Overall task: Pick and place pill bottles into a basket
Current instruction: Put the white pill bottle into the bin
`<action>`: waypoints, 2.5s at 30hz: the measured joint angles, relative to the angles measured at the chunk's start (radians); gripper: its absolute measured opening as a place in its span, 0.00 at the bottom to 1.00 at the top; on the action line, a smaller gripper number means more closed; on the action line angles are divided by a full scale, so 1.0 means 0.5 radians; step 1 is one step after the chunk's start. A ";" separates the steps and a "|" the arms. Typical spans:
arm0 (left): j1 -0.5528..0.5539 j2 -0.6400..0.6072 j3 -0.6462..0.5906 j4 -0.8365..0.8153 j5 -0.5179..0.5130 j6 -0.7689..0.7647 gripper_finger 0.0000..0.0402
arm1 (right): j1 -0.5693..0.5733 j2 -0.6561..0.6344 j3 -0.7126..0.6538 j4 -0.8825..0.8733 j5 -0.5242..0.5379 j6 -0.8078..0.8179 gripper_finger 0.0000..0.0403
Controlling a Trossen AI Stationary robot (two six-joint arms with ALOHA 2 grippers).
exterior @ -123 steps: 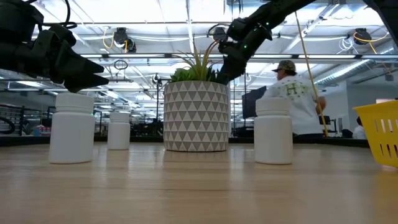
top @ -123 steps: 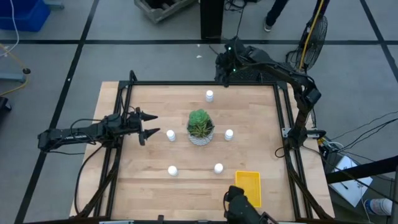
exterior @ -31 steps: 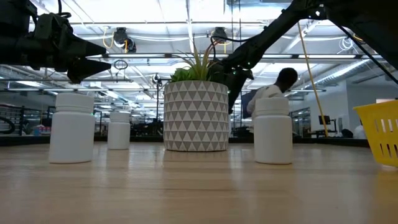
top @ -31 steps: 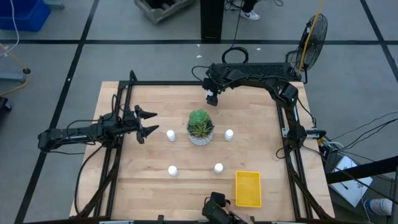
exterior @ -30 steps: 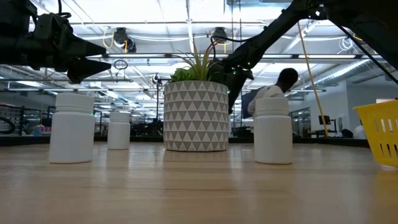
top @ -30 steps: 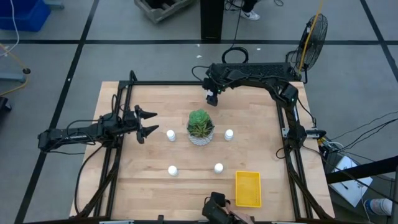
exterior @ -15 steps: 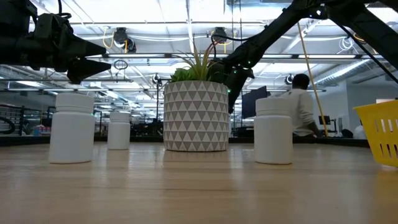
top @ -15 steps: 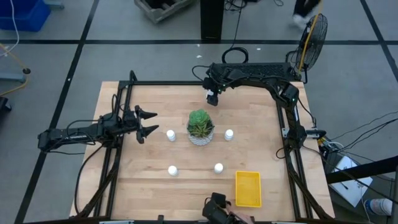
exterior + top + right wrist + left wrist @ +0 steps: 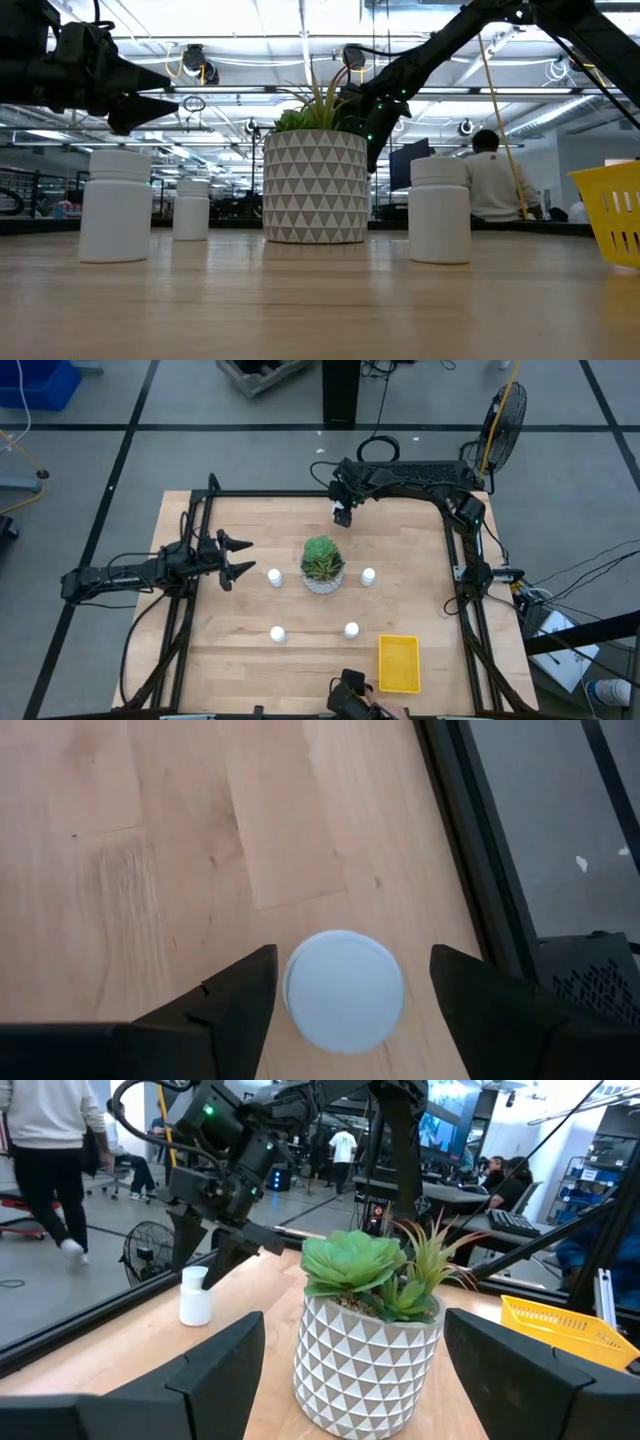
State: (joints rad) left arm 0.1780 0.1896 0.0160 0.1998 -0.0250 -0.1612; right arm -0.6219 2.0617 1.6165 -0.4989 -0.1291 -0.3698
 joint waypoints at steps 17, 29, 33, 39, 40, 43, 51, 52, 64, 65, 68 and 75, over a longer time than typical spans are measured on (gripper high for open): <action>-0.001 0.000 0.000 -0.037 0.004 -0.054 0.77 | -0.001 0.000 0.000 -0.015 -0.004 0.014 0.63; -0.001 0.000 0.000 -0.049 0.004 -0.063 0.77 | -0.001 0.000 -0.001 -0.036 -0.005 0.020 0.63; -0.001 0.000 0.000 -0.049 0.004 -0.062 0.77 | -0.001 0.000 -0.001 -0.034 -0.005 0.021 0.63; 0.000 0.000 0.000 -0.049 0.003 -0.062 0.77 | -0.001 0.000 -0.001 -0.029 -0.005 0.020 0.62; 0.000 0.000 0.000 -0.049 0.003 -0.062 0.77 | -0.001 0.000 -0.001 -0.029 -0.005 0.020 0.61; -0.001 0.000 0.000 -0.049 0.003 -0.062 0.77 | -0.001 0.000 -0.001 -0.015 -0.007 0.020 0.56; 0.000 0.000 0.000 -0.048 0.002 -0.085 0.77 | 0.000 0.000 -0.002 0.002 -0.011 0.035 0.43; 0.000 0.000 0.000 -0.048 0.002 -0.085 0.77 | 0.001 0.000 -0.002 0.002 -0.012 0.035 0.41; 0.000 0.000 0.000 -0.048 0.002 -0.087 0.77 | 0.001 0.000 -0.002 0.002 -0.013 0.035 0.41; 0.000 0.000 0.000 -0.048 0.002 -0.086 0.77 | 0.001 0.000 -0.002 0.002 -0.013 0.035 0.41; -0.001 0.000 0.000 -0.048 0.002 -0.058 0.77 | 0.001 0.000 -0.002 0.000 -0.012 0.035 0.39; 0.000 0.000 0.000 -0.084 0.001 -0.055 0.77 | 0.004 -0.001 0.000 -0.099 -0.005 0.036 0.41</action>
State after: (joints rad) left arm 0.1780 0.1896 0.0160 0.1580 -0.0246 -0.1888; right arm -0.6201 2.0613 1.6165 -0.5482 -0.1316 -0.3519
